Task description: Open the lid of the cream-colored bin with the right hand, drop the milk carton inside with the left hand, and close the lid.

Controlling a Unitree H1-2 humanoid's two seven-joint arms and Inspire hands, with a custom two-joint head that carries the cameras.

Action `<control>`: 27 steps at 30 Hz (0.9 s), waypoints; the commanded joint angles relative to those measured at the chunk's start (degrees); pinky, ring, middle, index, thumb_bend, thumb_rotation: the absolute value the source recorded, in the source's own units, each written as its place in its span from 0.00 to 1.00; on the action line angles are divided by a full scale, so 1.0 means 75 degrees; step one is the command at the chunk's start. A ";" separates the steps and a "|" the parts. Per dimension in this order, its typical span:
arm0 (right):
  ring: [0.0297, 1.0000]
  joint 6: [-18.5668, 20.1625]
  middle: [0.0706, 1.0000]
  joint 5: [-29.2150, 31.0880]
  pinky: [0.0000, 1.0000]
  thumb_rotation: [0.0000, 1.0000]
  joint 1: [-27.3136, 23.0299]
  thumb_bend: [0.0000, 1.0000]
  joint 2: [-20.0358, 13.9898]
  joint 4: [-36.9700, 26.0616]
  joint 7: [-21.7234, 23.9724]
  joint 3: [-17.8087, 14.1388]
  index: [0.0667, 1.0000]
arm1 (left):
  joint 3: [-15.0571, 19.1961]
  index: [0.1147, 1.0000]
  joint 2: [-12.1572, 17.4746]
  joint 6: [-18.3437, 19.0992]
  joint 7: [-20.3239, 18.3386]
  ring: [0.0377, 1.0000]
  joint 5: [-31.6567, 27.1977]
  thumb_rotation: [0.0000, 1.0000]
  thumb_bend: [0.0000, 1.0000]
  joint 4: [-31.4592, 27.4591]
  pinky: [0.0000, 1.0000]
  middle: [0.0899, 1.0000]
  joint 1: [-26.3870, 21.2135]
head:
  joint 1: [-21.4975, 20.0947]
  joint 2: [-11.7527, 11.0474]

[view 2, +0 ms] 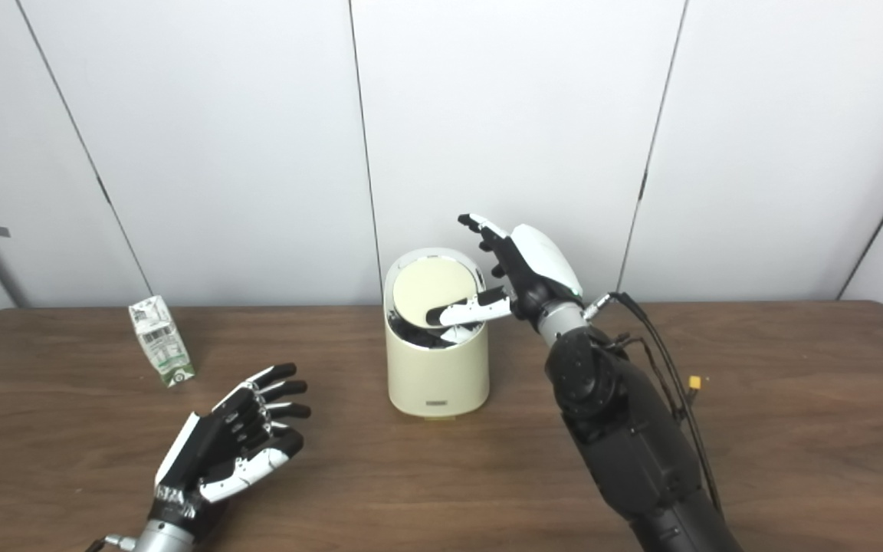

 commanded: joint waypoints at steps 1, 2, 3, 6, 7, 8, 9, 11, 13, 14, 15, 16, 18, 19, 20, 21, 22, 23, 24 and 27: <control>0.82 0.0252 0.88 -0.0547 0.63 0.33 -0.0455 0.89 -0.0111 -0.0092 -0.0039 0.0197 0.89 | -0.0009 0.85 0.0007 -0.0127 -0.0014 0.68 -0.0026 0.24 0.73 -0.0299 0.55 0.77 -0.0162 | 0.0005 0.0003; 0.82 0.0420 0.88 -0.0730 0.62 0.32 -0.0492 0.89 -0.0125 -0.0108 0.0023 0.0295 0.88 | -0.0007 0.85 -0.0003 -0.0103 -0.0016 0.69 -0.0050 0.23 0.73 -0.0304 0.55 0.77 -0.0159 | 0.0010 0.0008; 0.82 0.0579 0.87 -0.0870 0.62 0.31 -0.0524 0.89 -0.0134 -0.0128 0.0094 0.0375 0.88 | -0.0008 0.85 -0.0009 -0.0089 -0.0022 0.69 -0.0067 0.22 0.72 -0.0312 0.56 0.77 -0.0154 | 0.0017 0.0011; 0.81 0.1006 0.88 -0.1219 0.60 0.27 -0.0601 0.88 -0.0185 -0.0220 0.0348 0.0605 0.87 | -0.0004 0.86 -0.0027 -0.0053 -0.0058 0.69 -0.0144 0.21 0.72 -0.0334 0.56 0.78 -0.0141 | 0.0032 0.0032; 0.81 0.1119 0.88 -0.1369 0.60 0.26 -0.0620 0.89 -0.0225 -0.0251 0.0438 0.0706 0.87 | -0.0006 0.86 -0.0028 -0.0066 -0.0042 0.69 -0.0105 0.21 0.71 -0.0337 0.56 0.78 -0.0141 | 0.0041 0.0040; 0.81 0.1233 0.88 -0.1570 0.60 0.25 -0.0639 0.89 -0.0275 -0.0279 0.0536 0.0836 0.87 | -0.0005 0.86 -0.0032 -0.0064 -0.0030 0.69 -0.0092 0.21 0.71 -0.0343 0.56 0.78 -0.0142 | 0.0041 0.0040; 0.80 0.1326 0.88 -0.1839 0.60 0.24 -0.0660 0.89 -0.0325 -0.0292 0.0655 0.0968 0.87 | -0.0006 0.86 -0.0034 -0.0066 -0.0022 0.69 -0.0078 0.21 0.71 -0.0351 0.56 0.77 -0.0142 | 0.0053 0.0052; 0.79 0.1411 0.88 -0.2412 0.59 0.25 -0.0696 0.90 -0.0399 -0.0299 0.0956 0.1170 0.87 | -0.0007 0.86 -0.0032 -0.0089 -0.0025 0.69 -0.0079 0.21 0.71 -0.0349 0.55 0.77 -0.0145 | 0.0053 0.0052; 0.79 0.1421 0.88 -0.2868 0.60 0.23 -0.0689 0.90 -0.0418 -0.0343 0.1306 0.1231 0.87 | -0.0007 0.86 -0.0031 -0.0075 -0.0007 0.69 -0.0053 0.21 0.71 -0.0364 0.55 0.78 -0.0143 | 0.0053 0.0052; 0.79 0.1421 0.89 -0.3017 0.61 0.22 -0.0670 0.91 -0.0412 -0.0385 0.1443 0.1216 0.87 | -0.0007 0.86 -0.0028 -0.0061 -0.0004 0.69 -0.0051 0.21 0.71 -0.0379 0.55 0.77 -0.0140 | 0.0065 0.0077; 0.80 0.1420 0.89 -0.3102 0.62 0.22 -0.0635 0.92 -0.0411 -0.0443 0.1518 0.1195 0.87 | -0.0006 0.86 -0.0025 -0.0044 -0.0001 0.69 -0.0048 0.21 0.71 -0.0391 0.55 0.78 -0.0138 | 0.0063 0.0078; 0.80 0.1417 0.89 -0.3102 0.62 0.22 -0.0598 0.92 -0.0416 -0.0520 0.1547 0.1164 0.87 | -0.0002 0.86 -0.0024 -0.0024 -0.0012 0.69 -0.0080 0.22 0.71 -0.0397 0.55 0.77 -0.0136 | 0.0056 0.0077; 0.79 0.1400 0.88 -0.3017 0.62 0.23 -0.0530 0.90 -0.0412 -0.0670 0.1523 0.1076 0.87 | 0.0001 0.85 -0.0020 0.0016 -0.0017 0.69 -0.0103 0.22 0.72 -0.0412 0.55 0.77 -0.0133 | 0.0048 0.0083; 0.79 0.1381 0.87 -0.2749 0.62 0.23 -0.0453 0.90 -0.0348 -0.0847 0.1456 0.0872 0.86 | 0.0003 0.85 -0.0020 0.0027 -0.0028 0.69 -0.0125 0.22 0.72 -0.0411 0.55 0.77 -0.0134 | 0.0039 0.0090; 0.80 0.1361 0.87 -0.2446 0.62 0.23 -0.0374 0.89 -0.0277 -0.1044 0.1421 0.0642 0.86 | 0.0005 0.85 -0.0020 0.0031 -0.0027 0.69 -0.0125 0.21 0.72 -0.0408 0.55 0.78 -0.0135 | 0.0039 0.0090; 0.80 0.1337 0.86 -0.2237 0.62 0.25 -0.0319 0.88 -0.0227 -0.1171 0.1402 0.0476 0.86 | 0.0005 0.85 -0.0023 0.0028 -0.0026 0.69 -0.0124 0.21 0.72 -0.0396 0.55 0.77 -0.0138 | 0.0029 0.0088; 0.80 0.1352 0.86 -0.1794 0.62 0.25 -0.0215 0.88 -0.0098 -0.1452 0.1416 0.0115 0.86 | 0.0002 0.85 -0.0024 0.0017 -0.0008 0.69 -0.0081 0.21 0.72 -0.0388 0.55 0.77 -0.0143 | 0.0036 0.0076; 0.81 0.1376 0.86 -0.1415 0.62 0.24 -0.0126 0.87 0.0033 -0.1675 0.1437 -0.0217 0.86 | -0.0004 0.85 -0.0024 0.0001 0.0007 0.69 -0.0041 0.22 0.72 -0.0377 0.55 0.77 -0.0150 | 0.0047 0.0071; 0.80 0.1391 0.85 -0.1165 0.61 0.23 -0.0065 0.87 0.0124 -0.1817 0.1455 -0.0444 0.85 | -0.0008 0.85 -0.0025 -0.0012 0.0016 0.68 -0.0014 0.22 0.71 -0.0367 0.55 0.77 -0.0156 | 0.0049 0.0070; 0.81 0.1417 0.87 -0.0171 0.64 0.26 0.0314 0.85 0.0458 -0.2252 0.1540 -0.1412 0.86 | -0.0005 0.85 -0.0035 -0.0025 0.0002 0.68 -0.0051 0.21 0.71 -0.0329 0.55 0.77 -0.0176 | 0.0061 0.0048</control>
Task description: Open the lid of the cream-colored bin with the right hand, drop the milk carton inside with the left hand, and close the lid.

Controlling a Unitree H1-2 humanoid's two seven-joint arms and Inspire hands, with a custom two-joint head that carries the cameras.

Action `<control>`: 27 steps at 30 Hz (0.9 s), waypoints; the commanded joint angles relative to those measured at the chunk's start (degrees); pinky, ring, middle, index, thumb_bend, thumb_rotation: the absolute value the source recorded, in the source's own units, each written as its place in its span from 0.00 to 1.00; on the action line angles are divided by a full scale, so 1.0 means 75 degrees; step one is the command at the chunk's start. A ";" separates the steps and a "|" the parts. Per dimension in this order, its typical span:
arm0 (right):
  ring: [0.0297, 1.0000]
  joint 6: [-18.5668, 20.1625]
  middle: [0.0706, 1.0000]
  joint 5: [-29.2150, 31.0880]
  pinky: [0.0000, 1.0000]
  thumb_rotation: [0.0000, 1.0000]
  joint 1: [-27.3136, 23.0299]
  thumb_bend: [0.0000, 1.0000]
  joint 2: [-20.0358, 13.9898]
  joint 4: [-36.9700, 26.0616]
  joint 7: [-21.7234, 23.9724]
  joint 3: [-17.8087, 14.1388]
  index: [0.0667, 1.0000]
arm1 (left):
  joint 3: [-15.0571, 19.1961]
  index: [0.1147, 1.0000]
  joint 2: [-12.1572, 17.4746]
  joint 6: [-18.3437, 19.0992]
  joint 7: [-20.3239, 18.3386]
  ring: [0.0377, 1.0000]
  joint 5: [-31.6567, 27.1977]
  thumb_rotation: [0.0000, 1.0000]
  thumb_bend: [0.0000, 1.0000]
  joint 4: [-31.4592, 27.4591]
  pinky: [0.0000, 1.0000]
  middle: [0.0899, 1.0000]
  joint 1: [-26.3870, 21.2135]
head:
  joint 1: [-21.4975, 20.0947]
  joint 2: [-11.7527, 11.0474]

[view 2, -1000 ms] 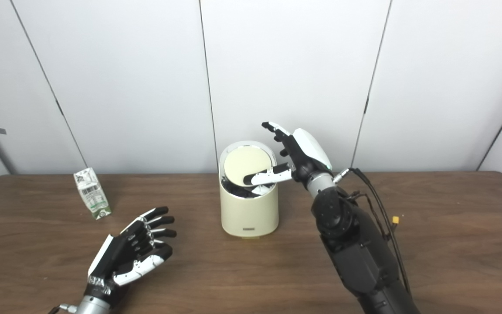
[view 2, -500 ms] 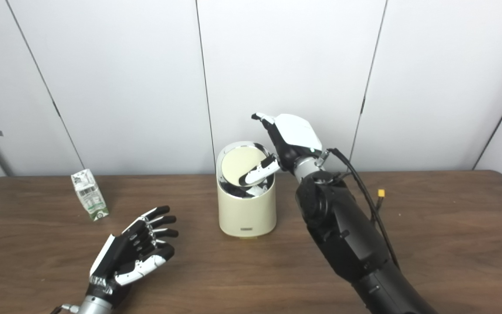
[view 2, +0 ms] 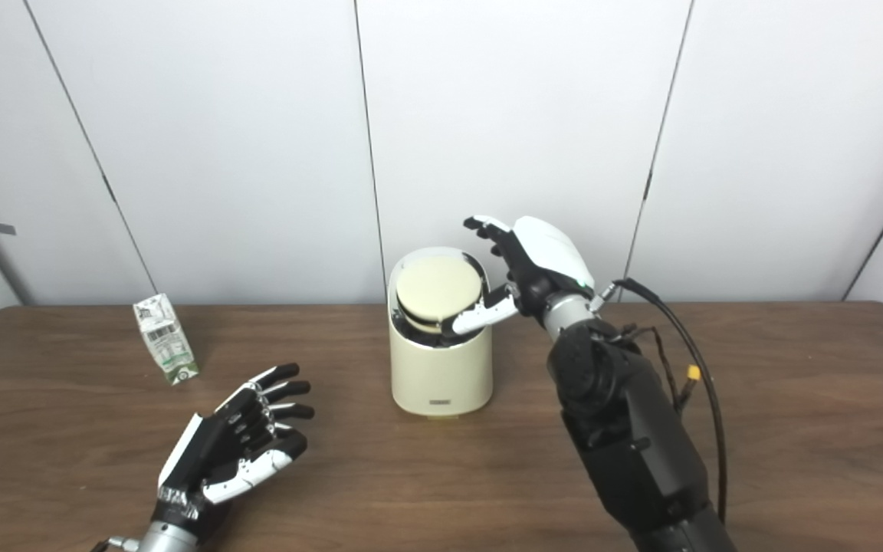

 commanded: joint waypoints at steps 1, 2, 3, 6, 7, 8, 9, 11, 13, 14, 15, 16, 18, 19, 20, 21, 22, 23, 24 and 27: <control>0.82 -0.0176 0.87 0.0816 0.65 0.26 -0.0070 0.84 0.0130 -0.0493 -0.0226 -0.0505 0.86 | 0.0018 0.85 0.0033 -0.0109 -0.0019 0.68 -0.0056 0.21 0.71 -0.0177 0.55 0.77 -0.0237 | 0.0002 0.0001; 0.82 -0.0360 0.86 0.1178 0.66 0.25 0.0136 0.84 0.0185 -0.0570 -0.0373 -0.0728 0.86 | 0.0018 0.85 0.0032 -0.0100 -0.0029 0.68 -0.0077 0.21 0.71 -0.0176 0.55 0.77 -0.0239 | 0.0002 0.0001; 0.83 -0.0486 0.86 0.1431 0.68 0.25 0.0272 0.83 0.0216 -0.0619 -0.0481 -0.0866 0.86 | 0.0018 0.85 0.0031 -0.0093 -0.0034 0.68 -0.0089 0.21 0.72 -0.0178 0.55 0.77 -0.0239 | 0.0002 0.0001; 0.87 -0.1286 0.88 0.2862 0.75 0.24 0.0912 0.81 0.0427 -0.0548 -0.0755 -0.1610 0.87 | 0.0022 0.86 0.0036 -0.0148 -0.0071 0.69 -0.0134 0.21 0.71 -0.0138 0.55 0.78 -0.0233 | -0.0022 0.0002; 0.88 -0.1456 0.88 0.3182 0.76 0.24 0.1141 0.80 0.0438 -0.0539 -0.0786 -0.1752 0.87 | 0.0022 0.86 0.0041 -0.0163 -0.0083 0.69 -0.0145 0.20 0.70 -0.0125 0.55 0.78 -0.0235 | -0.0030 0.0005; 0.88 -0.1601 0.89 0.3417 0.77 0.25 0.1357 0.81 0.0409 -0.0528 -0.0784 -0.1822 0.88 | 0.0022 0.86 0.0047 -0.0169 -0.0093 0.69 -0.0150 0.20 0.70 -0.0115 0.55 0.78 -0.0240 | -0.0033 0.0005; 0.88 -0.1689 0.90 0.3569 0.79 0.25 0.1497 0.82 0.0375 -0.0521 -0.0798 -0.1842 0.88 | 0.0023 0.85 0.0051 -0.0169 -0.0100 0.69 -0.0157 0.20 0.70 -0.0110 0.55 0.78 -0.0244 | -0.0034 0.0007; 0.88 -0.2138 0.90 0.3798 0.79 0.26 0.1879 0.81 0.0176 -0.0433 -0.0772 -0.1801 0.89 | 0.0029 0.85 0.0059 -0.0162 -0.0102 0.69 -0.0159 0.19 0.70 -0.0110 0.55 0.78 -0.0246 | -0.0046 0.0009; 0.86 -0.2521 0.90 0.3946 0.77 0.28 0.2159 0.82 0.0008 -0.0369 -0.0738 -0.1722 0.90 | 0.0028 0.85 0.0072 -0.0164 -0.0090 0.68 -0.0122 0.19 0.70 -0.0117 0.55 0.78 -0.0247 | -0.0050 0.0013; 0.86 -0.2658 0.90 0.4015 0.77 0.29 0.2254 0.83 -0.0053 -0.0353 -0.0734 -0.1679 0.90 | 0.0025 0.85 0.0078 -0.0165 -0.0087 0.68 -0.0108 0.21 0.71 -0.0119 0.55 0.77 -0.0248 | -0.0050 0.0013; 0.85 -0.2806 0.90 0.4097 0.76 0.29 0.2332 0.84 -0.0106 -0.0326 -0.0726 -0.1641 0.90 | 0.0026 0.85 0.0083 -0.0161 -0.0087 0.68 -0.0106 0.21 0.71 -0.0122 0.55 0.77 -0.0250 | -0.0057 0.0017; 0.85 -0.3006 0.90 0.4234 0.76 0.30 0.2436 0.85 -0.0173 -0.0263 -0.0683 -0.1618 0.90 | 0.0028 0.85 0.0083 -0.0142 -0.0097 0.68 -0.0137 0.21 0.71 -0.0128 0.55 0.77 -0.0251 | -0.0057 0.0017; 0.86 -0.3299 0.91 0.4505 0.78 0.29 0.2627 0.87 -0.0291 -0.0162 -0.0599 -0.1577 0.90 | 0.0030 0.85 0.0087 -0.0134 -0.0089 0.69 -0.0130 0.21 0.71 -0.0134 0.55 0.77 -0.0253 | -0.0055 0.0019; 0.86 -0.3394 0.91 0.4497 0.78 0.28 0.2722 0.88 -0.0355 -0.0144 -0.0617 -0.1529 0.91 | 0.0032 0.85 0.0091 -0.0155 -0.0079 0.69 -0.0108 0.20 0.71 -0.0133 0.55 0.77 -0.0254 | -0.0055 0.0019; 0.86 -0.3404 0.91 0.4358 0.78 0.29 0.2791 0.88 -0.0417 -0.0163 -0.0691 -0.1454 0.91 | 0.0035 0.85 0.0091 -0.0171 -0.0073 0.69 -0.0102 0.21 0.71 -0.0127 0.55 0.77 -0.0257 | -0.0053 0.0014; 0.85 -0.3375 0.91 0.4206 0.77 0.30 0.2848 0.89 -0.0466 -0.0205 -0.0774 -0.1378 0.91 | 0.0035 0.85 0.0096 -0.0193 -0.0064 0.69 -0.0073 0.20 0.70 -0.0119 0.55 0.77 -0.0262 | -0.0049 0.0007; 0.85 -0.3353 0.90 0.4102 0.76 0.30 0.2896 0.90 -0.0501 -0.0241 -0.0842 -0.1316 0.91 | 0.0032 0.85 0.0102 -0.0221 -0.0042 0.69 -0.0016 0.20 0.70 -0.0111 0.56 0.77 -0.0268 | -0.0041 -0.0003; 0.84 -0.3349 0.90 0.4052 0.76 0.30 0.2933 0.90 -0.0523 -0.0260 -0.0889 -0.1277 0.91 | 0.0031 0.85 0.0105 -0.0244 -0.0023 0.68 0.0034 0.21 0.70 -0.0107 0.55 0.77 -0.0274 | -0.0036 -0.0004; 0.84 -0.3368 0.90 0.4043 0.76 0.29 0.2967 0.90 -0.0541 -0.0248 -0.0919 -0.1256 0.91 | 0.0032 0.85 0.0105 -0.0252 -0.0009 0.68 0.0068 0.22 0.70 -0.0115 0.55 0.77 -0.0279 | -0.0027 -0.0005; 0.85 -0.3403 0.91 0.4059 0.76 0.28 0.3056 0.88 -0.0570 -0.0227 -0.0966 -0.1228 0.92 | 0.0050 0.84 0.0089 -0.0249 -0.0005 0.68 0.0040 0.22 0.70 -0.0152 0.55 0.76 -0.0283 | -0.0029 -0.0014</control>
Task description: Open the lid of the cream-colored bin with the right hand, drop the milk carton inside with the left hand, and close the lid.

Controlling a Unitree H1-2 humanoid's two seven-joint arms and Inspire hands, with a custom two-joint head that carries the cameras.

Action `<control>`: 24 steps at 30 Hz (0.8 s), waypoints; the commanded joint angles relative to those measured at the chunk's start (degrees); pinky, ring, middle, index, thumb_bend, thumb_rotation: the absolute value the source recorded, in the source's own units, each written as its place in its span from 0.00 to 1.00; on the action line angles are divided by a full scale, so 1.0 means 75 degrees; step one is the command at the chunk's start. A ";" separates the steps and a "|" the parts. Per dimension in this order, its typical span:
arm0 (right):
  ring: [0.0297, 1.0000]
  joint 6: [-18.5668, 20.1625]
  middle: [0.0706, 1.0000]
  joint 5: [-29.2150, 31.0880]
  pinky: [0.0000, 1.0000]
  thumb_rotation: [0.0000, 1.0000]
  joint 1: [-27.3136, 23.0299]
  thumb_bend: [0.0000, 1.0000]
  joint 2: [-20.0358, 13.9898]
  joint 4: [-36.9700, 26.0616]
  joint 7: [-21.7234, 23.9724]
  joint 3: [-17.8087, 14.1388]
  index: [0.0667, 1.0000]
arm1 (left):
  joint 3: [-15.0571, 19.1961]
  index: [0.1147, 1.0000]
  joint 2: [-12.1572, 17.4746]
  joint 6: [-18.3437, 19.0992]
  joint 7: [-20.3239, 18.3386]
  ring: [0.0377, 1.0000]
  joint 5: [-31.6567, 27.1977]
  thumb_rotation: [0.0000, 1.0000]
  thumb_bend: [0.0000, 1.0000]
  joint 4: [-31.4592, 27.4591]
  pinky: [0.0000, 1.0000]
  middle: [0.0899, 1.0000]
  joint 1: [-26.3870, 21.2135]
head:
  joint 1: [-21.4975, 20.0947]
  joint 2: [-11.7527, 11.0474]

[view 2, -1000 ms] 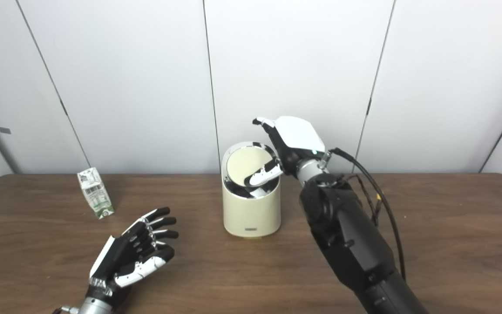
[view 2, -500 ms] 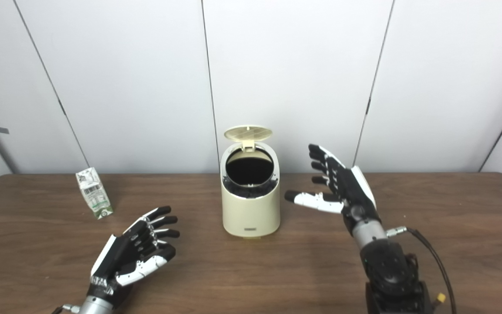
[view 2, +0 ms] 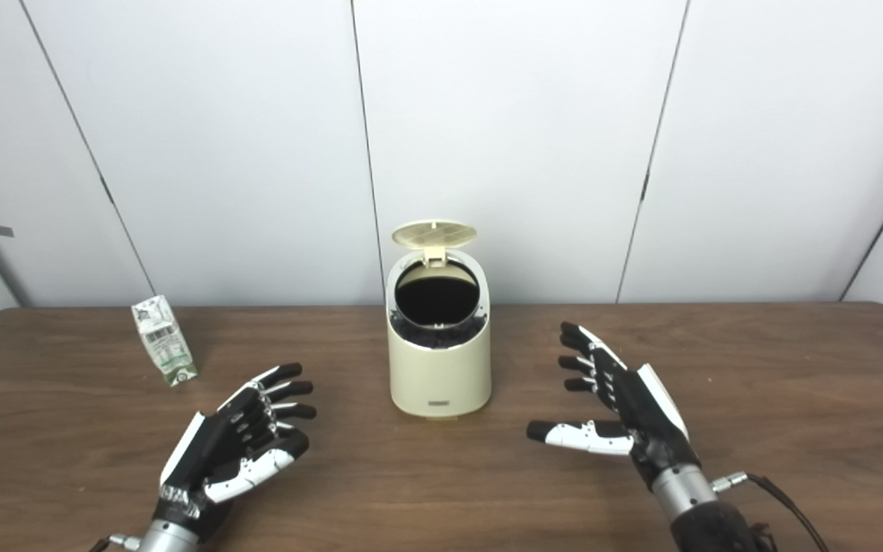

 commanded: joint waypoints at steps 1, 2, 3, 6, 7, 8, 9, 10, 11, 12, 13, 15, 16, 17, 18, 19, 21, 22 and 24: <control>0.86 -0.0382 0.91 0.0032 0.76 0.27 -0.0190 0.88 -0.0126 -0.0196 -0.0149 -0.0018 0.92 | 0.0039 0.84 0.0058 -0.0240 0.0011 0.68 0.0010 0.22 0.70 -0.0160 0.55 0.76 -0.0270 | 0.0017 -0.0003; 0.86 -0.0411 0.91 0.0043 0.76 0.27 -0.0187 0.87 -0.0135 -0.0186 -0.0152 -0.0006 0.92 | 0.0041 0.84 0.0056 -0.0240 0.0018 0.68 0.0013 0.21 0.70 -0.0171 0.55 0.76 -0.0271 | 0.0017 -0.0003; 0.86 -0.0433 0.91 0.0047 0.76 0.26 -0.0188 0.87 -0.0143 -0.0176 -0.0160 0.0007 0.92 | 0.0041 0.84 0.0053 -0.0240 0.0025 0.68 0.0021 0.21 0.70 -0.0175 0.55 0.76 -0.0272 | 0.0071 -0.0026; 0.87 -0.0387 0.92 0.0055 0.75 0.25 -0.0176 0.87 -0.0150 -0.0236 -0.0183 0.0041 0.92 | 0.0033 0.84 0.0041 -0.0238 0.0022 0.67 0.0001 0.21 0.70 -0.0194 0.55 0.76 -0.0278 | 0.0401 -0.0127; 0.87 -0.0409 0.92 0.0076 0.76 0.25 -0.0164 0.87 -0.0153 -0.0227 -0.0189 0.0044 0.92 | 0.0034 0.84 0.0029 -0.0224 0.0005 0.67 -0.0054 0.21 0.71 -0.0186 0.55 0.76 -0.0282 | 0.0446 -0.0135; 0.87 -0.0438 0.92 0.0101 0.77 0.24 -0.0158 0.86 -0.0165 -0.0203 -0.0194 0.0042 0.93 | 0.0030 0.84 0.0011 -0.0218 -0.0003 0.67 -0.0085 0.21 0.71 -0.0173 0.55 0.76 -0.0287 | 0.0660 -0.0181; 0.87 -0.0469 0.92 0.0136 0.77 0.23 -0.0140 0.86 -0.0168 -0.0182 -0.0203 0.0035 0.93 | 0.0014 0.84 -0.0010 -0.0255 -0.0003 0.67 -0.0071 0.21 0.72 -0.0137 0.55 0.76 -0.0291 | 0.0841 -0.0253; 0.88 -0.0524 0.93 0.0202 0.78 0.22 -0.0129 0.85 -0.0167 -0.0114 -0.0200 0.0022 0.93 | -0.0005 0.84 -0.0035 -0.0287 0.0012 0.68 -0.0025 0.22 0.73 -0.0101 0.55 0.76 -0.0294 | 0.0983 -0.0312; 0.89 -0.0545 0.93 0.0279 0.80 0.20 -0.0117 0.85 -0.0152 -0.0057 -0.0199 0.0002 0.94 | -0.0024 0.84 -0.0072 -0.0281 0.0023 0.68 -0.0012 0.23 0.74 -0.0079 0.55 0.76 -0.0289 | 0.1151 -0.0393; 0.89 -0.0569 0.93 0.0332 0.81 0.18 -0.0095 0.84 -0.0143 -0.0010 -0.0203 -0.0009 0.94 | -0.0048 0.84 -0.0118 -0.0303 0.0029 0.68 -0.0003 0.23 0.74 -0.0034 0.55 0.76 -0.0290 | 0.1380 -0.0504; 0.89 -0.0596 0.94 0.0370 0.82 0.15 -0.0082 0.83 -0.0145 0.0030 -0.0207 -0.0016 0.94 | -0.0066 0.84 -0.0155 -0.0320 0.0034 0.68 0.0003 0.22 0.74 0.0002 0.54 0.76 -0.0292 | 0.1501 -0.0561; 0.89 -0.0545 0.94 0.0354 0.81 0.11 -0.0007 0.81 -0.0168 -0.0043 -0.0228 -0.0014 0.95 | -0.0117 0.84 -0.0251 -0.0489 0.0024 0.68 0.0020 0.19 0.73 0.0185 0.54 0.76 -0.0322 | 0.1977 -0.0758; 0.87 -0.0509 0.94 0.0342 0.79 0.08 0.0018 0.80 -0.0181 -0.0081 -0.0235 -0.0013 0.95 | -0.0135 0.84 -0.0284 -0.0573 0.0020 0.68 0.0036 0.17 0.72 0.0266 0.53 0.76 -0.0338 | 0.2031 -0.0784; 0.87 -0.0342 0.94 0.0375 0.78 0.06 0.0054 0.79 -0.0172 -0.0196 -0.0226 -0.0025 0.95 | -0.0155 0.85 -0.0322 -0.0704 0.0024 0.68 0.0087 0.16 0.72 0.0406 0.53 0.77 -0.0372 | 0.2264 -0.0914; 0.86 -0.0229 0.95 0.0408 0.78 0.03 0.0073 0.77 -0.0161 -0.0279 -0.0219 -0.0031 0.96 | -0.0180 0.84 -0.0360 -0.0795 0.0045 0.67 0.0142 0.16 0.72 0.0506 0.52 0.76 -0.0395 | 0.2411 -0.1006; 0.86 -0.0157 0.94 0.0418 0.78 0.01 0.0082 0.77 -0.0153 -0.0332 -0.0220 -0.0030 0.96 | -0.0201 0.84 -0.0400 -0.0831 0.0073 0.67 0.0185 0.15 0.71 0.0557 0.52 0.77 -0.0400 | 0.2497 -0.1063; 0.85 -0.0170 0.92 0.0028 0.73 0.09 0.0052 0.80 -0.0210 -0.0365 -0.0349 0.0084 0.93 | -0.0227 0.84 -0.0462 -0.0874 0.0135 0.67 0.0296 0.13 0.71 0.0573 0.52 0.76 -0.0378 | 0.2621 -0.1149; 0.83 -0.0188 0.91 -0.0130 0.69 0.15 0.0039 0.82 -0.0231 -0.0370 -0.0403 0.0127 0.92 | -0.0232 0.84 -0.0475 -0.0891 0.0154 0.67 0.0336 0.13 0.71 0.0569 0.52 0.76 -0.0368 | 0.2621 -0.1149; 0.80 -0.0185 0.89 -0.0343 0.62 0.23 -0.0003 0.87 -0.0200 -0.0432 -0.0505 0.0179 0.90 | -0.0181 0.83 -0.0485 -0.1052 0.0230 0.67 0.0400 0.12 0.70 0.0517 0.53 0.76 -0.0341 | 0.2753 -0.1232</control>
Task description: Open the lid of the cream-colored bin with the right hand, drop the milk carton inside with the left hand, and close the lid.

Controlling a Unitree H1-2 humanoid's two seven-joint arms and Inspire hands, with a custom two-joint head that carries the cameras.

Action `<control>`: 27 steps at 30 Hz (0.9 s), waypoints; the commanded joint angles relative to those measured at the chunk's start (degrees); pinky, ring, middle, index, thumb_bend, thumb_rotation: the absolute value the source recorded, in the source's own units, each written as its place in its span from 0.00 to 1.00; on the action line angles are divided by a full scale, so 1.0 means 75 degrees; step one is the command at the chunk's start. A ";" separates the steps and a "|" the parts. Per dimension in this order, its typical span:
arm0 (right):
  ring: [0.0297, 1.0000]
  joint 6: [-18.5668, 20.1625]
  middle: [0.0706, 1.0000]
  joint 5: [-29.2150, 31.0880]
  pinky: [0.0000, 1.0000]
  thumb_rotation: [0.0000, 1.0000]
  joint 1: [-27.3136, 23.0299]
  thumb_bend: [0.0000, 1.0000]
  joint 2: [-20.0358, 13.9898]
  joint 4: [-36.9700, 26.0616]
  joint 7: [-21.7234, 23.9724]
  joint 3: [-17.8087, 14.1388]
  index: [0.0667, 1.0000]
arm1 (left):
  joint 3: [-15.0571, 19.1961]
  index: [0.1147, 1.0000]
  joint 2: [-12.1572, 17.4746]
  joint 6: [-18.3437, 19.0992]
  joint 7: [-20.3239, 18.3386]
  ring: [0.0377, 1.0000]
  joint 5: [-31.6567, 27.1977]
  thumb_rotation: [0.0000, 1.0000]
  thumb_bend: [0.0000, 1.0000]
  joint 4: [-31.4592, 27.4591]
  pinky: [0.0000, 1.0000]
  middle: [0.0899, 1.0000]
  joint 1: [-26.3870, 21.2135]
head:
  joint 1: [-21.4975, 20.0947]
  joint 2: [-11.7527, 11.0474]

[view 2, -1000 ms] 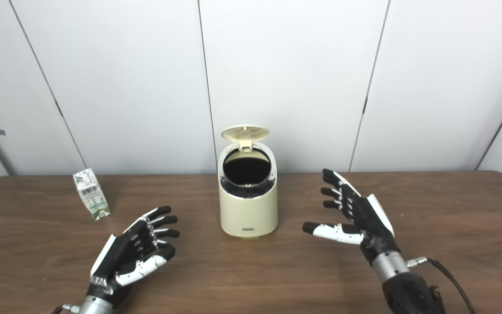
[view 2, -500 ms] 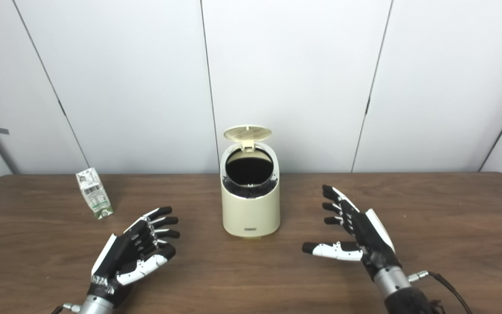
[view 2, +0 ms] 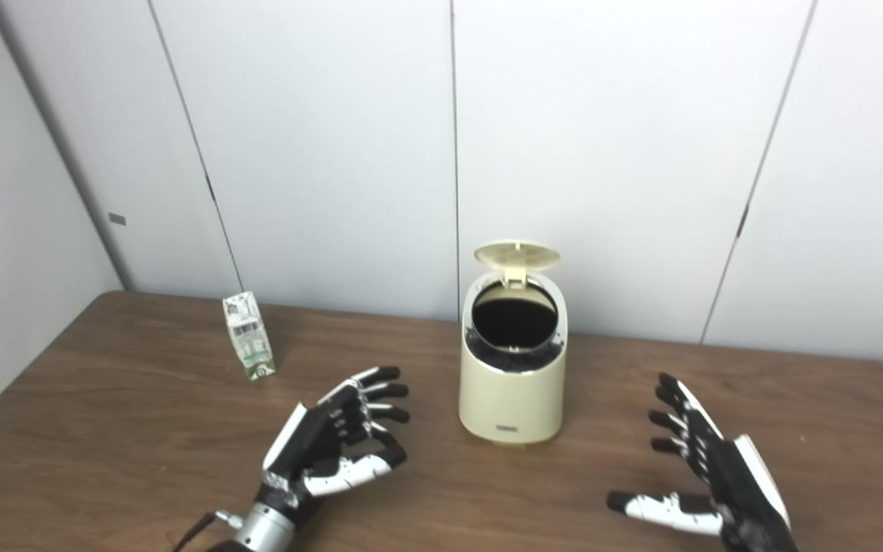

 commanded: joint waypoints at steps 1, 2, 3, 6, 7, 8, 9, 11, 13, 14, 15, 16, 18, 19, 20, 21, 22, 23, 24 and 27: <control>0.79 -0.0155 0.89 -0.0167 0.60 0.25 -0.0290 0.88 -0.0041 -0.0303 -0.0197 0.0028 0.89 | 0.0047 0.83 -0.0031 -0.0435 0.0139 0.67 0.0076 0.12 0.70 -0.0069 0.54 0.75 -0.0038 | 0.0000 -0.0002; 0.78 -0.0119 0.88 -0.0159 0.58 0.25 -0.0310 0.89 -0.0036 -0.0344 -0.0184 0.0032 0.88 | 0.0140 0.83 0.0007 -0.0444 0.0254 0.67 0.0180 0.13 0.70 -0.0213 0.55 0.75 -0.0036 | 0.0036 -0.0021; 0.78 -0.0089 0.88 -0.0118 0.55 0.27 -0.0326 0.89 -0.0038 -0.0380 -0.0157 0.0031 0.88 | 0.0249 0.82 0.0079 -0.0467 0.0351 0.66 0.0263 0.15 0.70 -0.0360 0.56 0.75 -0.0058 | 0.0065 -0.0043; 0.77 -0.0032 0.87 -0.0007 0.49 0.28 -0.0352 0.90 -0.0059 -0.0451 -0.0092 0.0019 0.86 | 0.0544 0.80 0.0376 -0.0466 0.0465 0.66 0.0288 0.19 0.72 -0.0724 0.58 0.73 -0.0183 | 0.0137 -0.0049; 0.77 -0.0023 0.86 0.0009 0.48 0.28 -0.0356 0.91 -0.0067 -0.0466 -0.0082 0.0019 0.86 | 0.0619 0.80 0.0462 -0.0445 0.0457 0.67 0.0278 0.20 0.72 -0.0813 0.59 0.73 -0.0222 | 0.0137 -0.0049; 0.76 0.0000 0.86 0.0006 0.48 0.28 -0.0359 0.91 -0.0075 -0.0490 -0.0079 0.0019 0.86 | 0.0733 0.80 0.0596 -0.0367 0.0465 0.67 0.0266 0.21 0.72 -0.0969 0.59 0.73 -0.0293 | 0.0161 -0.0048; 0.75 0.0034 0.85 0.0003 0.47 0.29 -0.0361 0.92 -0.0084 -0.0512 -0.0075 0.0018 0.85 | 0.0841 0.80 0.0750 -0.0272 0.0513 0.67 0.0395 0.23 0.73 -0.1140 0.59 0.72 -0.0373 | 0.0185 -0.0050; 0.75 0.0076 0.86 0.0005 0.47 0.29 -0.0365 0.92 -0.0101 -0.0539 -0.0065 0.0014 0.85 | 0.1000 0.80 0.1018 -0.0068 0.0572 0.66 0.0578 0.26 0.73 -0.1430 0.58 0.72 -0.0498 | 0.0206 -0.0050; 0.74 0.0082 0.86 0.0006 0.46 0.29 -0.0380 0.92 -0.0129 -0.0537 -0.0053 0.0011 0.85 | 0.1147 0.80 0.1336 0.0211 0.0615 0.66 0.0722 0.27 0.75 -0.1718 0.58 0.72 -0.0653 | 0.0225 -0.0047; 0.73 0.0084 0.85 0.0003 0.45 0.30 -0.0390 0.93 -0.0144 -0.0529 -0.0049 0.0008 0.84 | 0.1214 0.79 0.1492 0.0332 0.0615 0.66 0.0731 0.26 0.75 -0.1827 0.58 0.72 -0.0744 | 0.0243 -0.0044; 0.73 0.0071 0.85 0.0008 0.44 0.29 -0.0400 0.93 -0.0156 -0.0515 -0.0045 0.0003 0.84 | 0.1272 0.79 0.1620 0.0398 0.0615 0.65 0.0722 0.23 0.75 -0.1883 0.57 0.72 -0.0827 | 0.0252 -0.0043; 0.72 0.0060 0.85 0.0013 0.44 0.29 -0.0407 0.93 -0.0164 -0.0505 -0.0041 -0.0002 0.84 | 0.1302 0.78 0.1695 0.0441 0.0616 0.65 0.0710 0.23 0.75 -0.1915 0.57 0.72 -0.0877 | 0.0255 -0.0042; 0.72 -0.0031 0.84 0.0071 0.43 0.28 -0.0442 0.92 -0.0203 -0.0448 -0.0002 -0.0008 0.83 | 0.1420 0.78 0.1941 0.0552 0.0575 0.65 0.0591 0.20 0.74 -0.1913 0.57 0.72 -0.1068 | 0.0280 -0.0021; 0.72 -0.0049 0.84 0.0093 0.43 0.29 -0.0456 0.92 -0.0220 -0.0430 0.0014 -0.0012 0.83 | 0.1453 0.78 0.2013 0.0596 0.0559 0.66 0.0556 0.19 0.74 -0.1907 0.57 0.72 -0.1132 | 0.0282 -0.0021; 0.72 -0.0047 0.84 0.0108 0.43 0.29 -0.0474 0.93 -0.0234 -0.0417 0.0024 -0.0015 0.83 | 0.1502 0.77 0.2093 0.0683 0.0550 0.66 0.0522 0.19 0.74 -0.1899 0.57 0.72 -0.1206 | 0.0288 -0.0019; 0.72 -0.0027 0.84 0.0133 0.43 0.30 -0.0492 0.93 -0.0244 -0.0416 0.0035 -0.0019 0.83 | 0.1547 0.77 0.2182 0.0724 0.0534 0.66 0.0497 0.18 0.75 -0.1860 0.57 0.72 -0.1285 | 0.0290 -0.0018; 0.72 -0.0017 0.84 0.0153 0.43 0.31 -0.0509 0.94 -0.0256 -0.0412 0.0042 -0.0017 0.83 | 0.1583 0.76 0.2267 0.0738 0.0519 0.67 0.0482 0.17 0.76 -0.1808 0.58 0.72 -0.1356 | 0.0292 -0.0014; 0.71 0.0035 0.84 0.0166 0.42 0.31 -0.0529 0.94 -0.0271 -0.0433 0.0055 -0.0009 0.82 | 0.1625 0.76 0.2380 0.0718 0.0491 0.67 0.0461 0.16 0.76 -0.1702 0.58 0.72 -0.1457 | 0.0296 -0.0003; 0.71 0.0059 0.84 0.0171 0.41 0.31 -0.0544 0.95 -0.0287 -0.0447 0.0065 0.0003 0.82 | 0.1657 0.76 0.2485 0.0662 0.0472 0.67 0.0457 0.15 0.76 -0.1574 0.58 0.72 -0.1554 | 0.0295 -0.0002; 0.72 0.0054 0.84 0.0222 0.40 0.32 -0.0576 0.95 -0.0319 -0.0434 0.0090 0.0017 0.82 | 0.1741 0.76 0.2694 0.0345 0.0506 0.67 0.0476 0.14 0.78 -0.1048 0.58 0.72 -0.1858 | 0.0286 0.0019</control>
